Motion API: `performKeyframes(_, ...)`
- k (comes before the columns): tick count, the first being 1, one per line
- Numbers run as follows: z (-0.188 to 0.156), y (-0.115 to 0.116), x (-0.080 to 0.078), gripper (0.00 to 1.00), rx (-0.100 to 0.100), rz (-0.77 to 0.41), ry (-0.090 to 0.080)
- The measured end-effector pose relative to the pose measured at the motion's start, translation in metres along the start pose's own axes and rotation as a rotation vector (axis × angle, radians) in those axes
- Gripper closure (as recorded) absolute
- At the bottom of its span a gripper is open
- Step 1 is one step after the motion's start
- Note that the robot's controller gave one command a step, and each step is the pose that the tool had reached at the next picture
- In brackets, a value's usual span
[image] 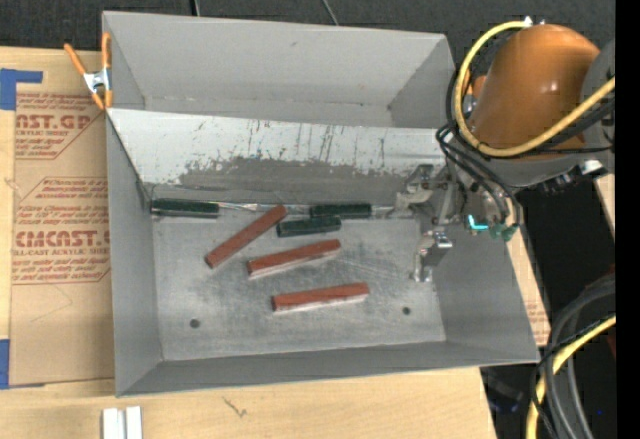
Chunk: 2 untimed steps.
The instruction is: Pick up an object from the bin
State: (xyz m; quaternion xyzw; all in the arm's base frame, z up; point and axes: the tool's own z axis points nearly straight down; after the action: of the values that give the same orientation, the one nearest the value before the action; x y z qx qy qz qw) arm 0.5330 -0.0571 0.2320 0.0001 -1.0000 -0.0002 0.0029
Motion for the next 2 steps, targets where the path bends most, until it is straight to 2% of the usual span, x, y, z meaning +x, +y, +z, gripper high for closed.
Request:
performKeyframes(1, -0.004, 0.0, -0.002, 0.0, 0.001, -0.001, -0.008)
performKeyframes(2, 0.034, 0.007, -0.012, 0.0, 0.002, -0.042, -0.017)
